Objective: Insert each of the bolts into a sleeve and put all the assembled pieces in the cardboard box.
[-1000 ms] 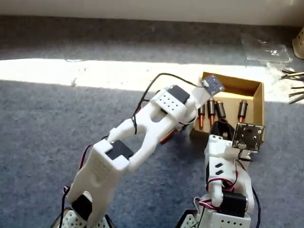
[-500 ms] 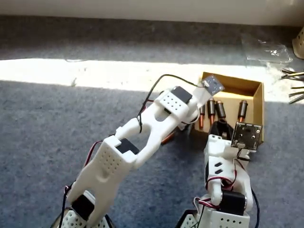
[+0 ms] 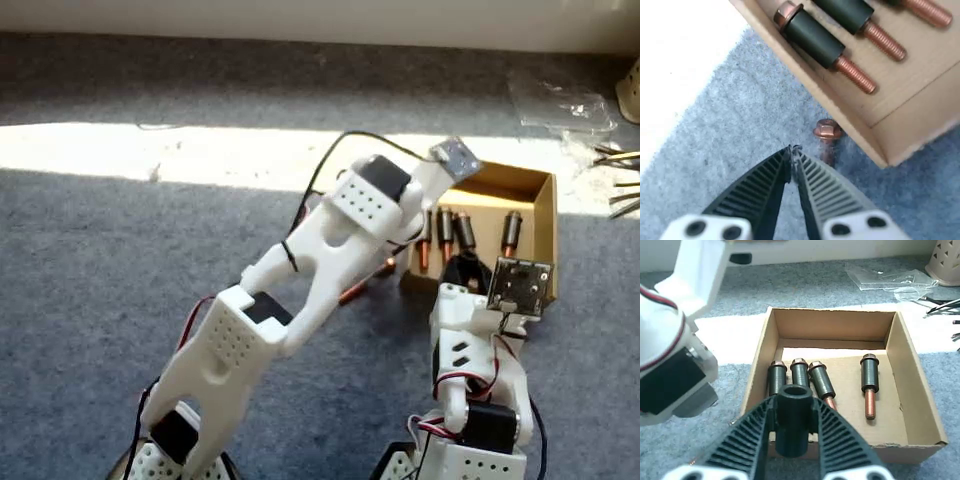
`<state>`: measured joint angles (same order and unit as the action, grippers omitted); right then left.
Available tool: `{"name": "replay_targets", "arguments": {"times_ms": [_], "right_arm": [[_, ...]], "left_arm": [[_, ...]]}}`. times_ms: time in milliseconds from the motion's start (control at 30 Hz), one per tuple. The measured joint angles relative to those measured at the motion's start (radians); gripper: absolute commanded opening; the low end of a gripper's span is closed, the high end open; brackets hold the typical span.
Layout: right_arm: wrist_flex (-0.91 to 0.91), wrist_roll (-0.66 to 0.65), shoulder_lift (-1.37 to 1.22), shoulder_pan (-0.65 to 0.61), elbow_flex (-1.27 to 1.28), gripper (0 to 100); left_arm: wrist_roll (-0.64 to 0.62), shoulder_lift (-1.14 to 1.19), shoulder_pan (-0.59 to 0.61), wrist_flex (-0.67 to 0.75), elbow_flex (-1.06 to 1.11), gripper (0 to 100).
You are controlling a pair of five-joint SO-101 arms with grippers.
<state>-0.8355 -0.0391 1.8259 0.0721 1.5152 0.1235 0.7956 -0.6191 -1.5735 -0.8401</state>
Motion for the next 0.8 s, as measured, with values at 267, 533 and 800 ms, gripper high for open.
{"name": "replay_targets", "arguments": {"times_ms": [267, 533, 800], "right_arm": [[0.0, 0.0, 0.0, 0.0, 0.0, 0.4], [0.0, 0.0, 0.0, 0.0, 0.0, 0.4], [0.0, 0.0, 0.0, 0.0, 0.0, 0.4]], "left_arm": [[0.002, 0.084, -0.068, -0.009, 0.0, 4], [-0.002, 0.103, -0.068, -0.009, 0.0, 8], [-0.002, 0.103, -0.068, -0.009, 0.0, 8]]}}
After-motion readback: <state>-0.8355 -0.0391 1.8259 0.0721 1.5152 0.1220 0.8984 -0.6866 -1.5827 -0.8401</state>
